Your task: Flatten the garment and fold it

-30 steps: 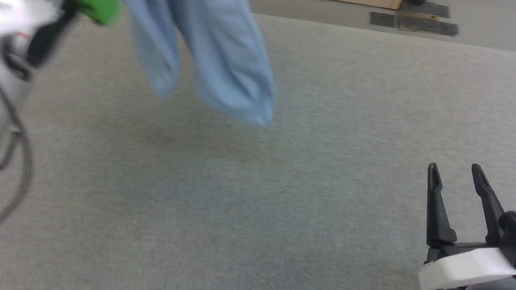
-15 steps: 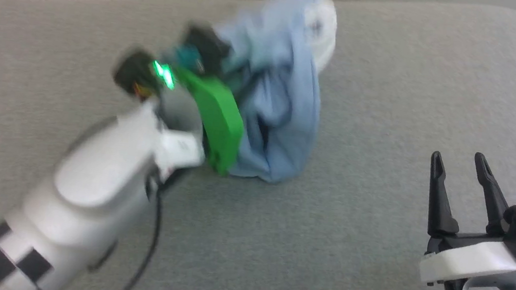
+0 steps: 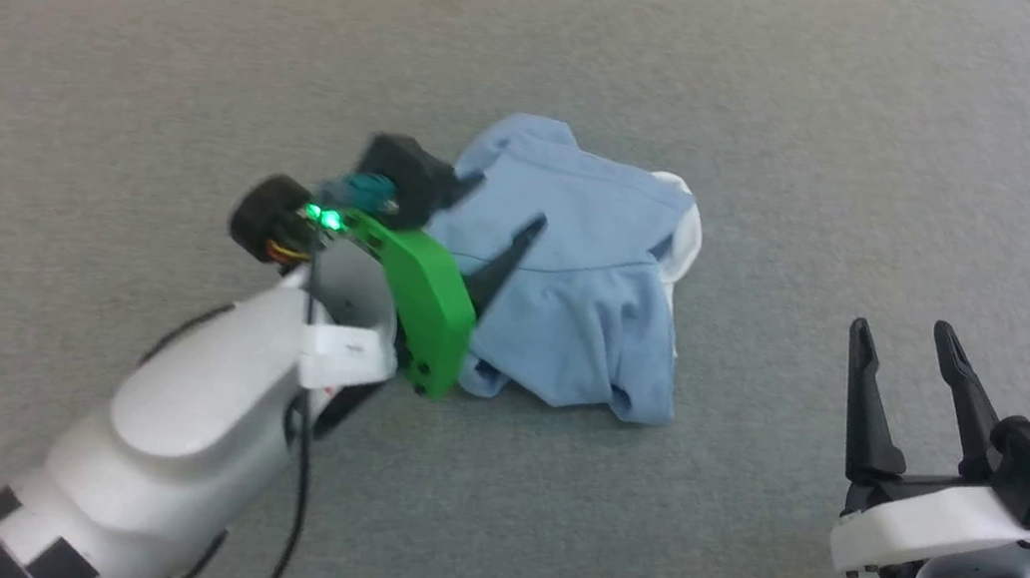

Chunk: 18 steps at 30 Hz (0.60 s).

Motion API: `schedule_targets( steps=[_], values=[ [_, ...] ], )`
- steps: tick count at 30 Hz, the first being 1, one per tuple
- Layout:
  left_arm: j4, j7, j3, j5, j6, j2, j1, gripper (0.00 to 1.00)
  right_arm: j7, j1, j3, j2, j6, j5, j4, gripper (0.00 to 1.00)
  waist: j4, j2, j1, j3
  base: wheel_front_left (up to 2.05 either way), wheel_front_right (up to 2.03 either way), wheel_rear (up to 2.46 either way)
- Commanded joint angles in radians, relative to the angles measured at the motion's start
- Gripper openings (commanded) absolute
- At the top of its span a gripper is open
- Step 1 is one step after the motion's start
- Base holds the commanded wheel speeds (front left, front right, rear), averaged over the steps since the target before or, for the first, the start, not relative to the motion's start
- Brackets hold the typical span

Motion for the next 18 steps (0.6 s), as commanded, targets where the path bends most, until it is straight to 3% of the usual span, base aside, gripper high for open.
schedule_targets(
  steps=[1, 6, 18],
  values=[
    [-0.009, -0.020, 0.020, -0.003, 0.015, 0.020, -0.011, 1.00, 0.005, -0.005, -0.002, 0.003, -0.002, -0.007, 0.000, 1.00, 0.065, -0.0001, 0.0001, -0.057, 0.00, 0.00, 0.00],
    [-0.040, -0.087, 0.081, 0.011, 0.064, 0.080, -0.008, 1.00, 0.022, 0.010, -0.009, 0.003, -0.002, -0.017, -0.013, 1.00, 0.123, -0.0001, 0.0001, -0.095, 0.00, 0.00, 0.00],
    [-0.202, -0.196, 0.188, -0.024, 0.274, 0.211, 0.281, 1.00, 0.053, 0.064, -0.032, 0.003, -0.002, -0.016, -0.056, 1.00, 0.200, -0.0001, 0.0001, -0.155, 0.00, 0.00, 0.00]
  ],
)
